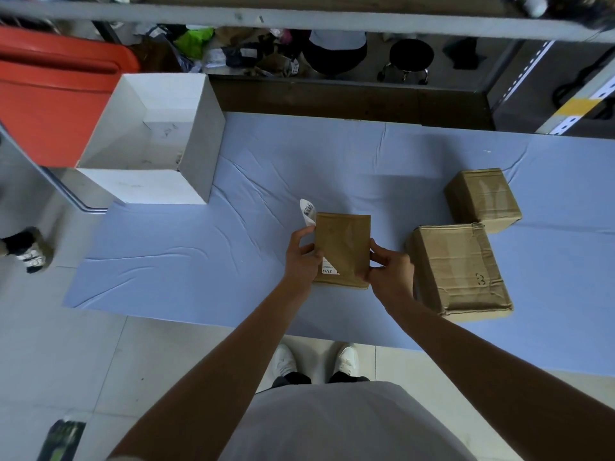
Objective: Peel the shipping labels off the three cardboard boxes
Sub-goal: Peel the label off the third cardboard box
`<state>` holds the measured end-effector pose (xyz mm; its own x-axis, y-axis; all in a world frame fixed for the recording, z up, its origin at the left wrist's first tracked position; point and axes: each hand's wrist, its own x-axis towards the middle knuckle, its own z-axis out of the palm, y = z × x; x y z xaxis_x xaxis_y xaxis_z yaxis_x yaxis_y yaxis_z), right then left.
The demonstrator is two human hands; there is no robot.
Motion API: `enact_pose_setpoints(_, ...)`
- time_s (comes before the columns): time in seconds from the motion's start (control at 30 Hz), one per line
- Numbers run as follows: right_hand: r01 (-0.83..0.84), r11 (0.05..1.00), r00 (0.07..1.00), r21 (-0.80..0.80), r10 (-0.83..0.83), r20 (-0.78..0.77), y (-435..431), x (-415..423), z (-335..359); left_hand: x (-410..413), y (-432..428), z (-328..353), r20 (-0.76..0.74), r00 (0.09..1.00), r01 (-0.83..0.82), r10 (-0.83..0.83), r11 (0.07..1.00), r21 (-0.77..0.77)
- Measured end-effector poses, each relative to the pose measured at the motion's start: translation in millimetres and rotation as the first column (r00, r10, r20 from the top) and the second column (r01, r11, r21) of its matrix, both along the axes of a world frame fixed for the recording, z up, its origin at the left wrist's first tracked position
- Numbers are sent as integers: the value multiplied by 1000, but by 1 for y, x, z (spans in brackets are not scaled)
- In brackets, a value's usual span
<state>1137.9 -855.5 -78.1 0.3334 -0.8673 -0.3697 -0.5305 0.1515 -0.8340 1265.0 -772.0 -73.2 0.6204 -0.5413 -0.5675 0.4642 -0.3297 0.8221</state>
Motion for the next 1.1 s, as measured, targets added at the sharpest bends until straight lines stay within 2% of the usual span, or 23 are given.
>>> enact_pose_setpoints(0.37,-7,1000,1000,-28,6,-26,2,3,0,-5,-2,-4,31,999,-44,43,999,16)
enact_pose_setpoints(0.67,-166,984,983,-63,161,-86,-3,1,3,-4,-4,-2,11,999,-42,42,999,18)
enact_pose_setpoints(1.1,-219,975,971,-31,215,-104,-9,0,3,3,-6,0,-56,998,-11,15,998,58)
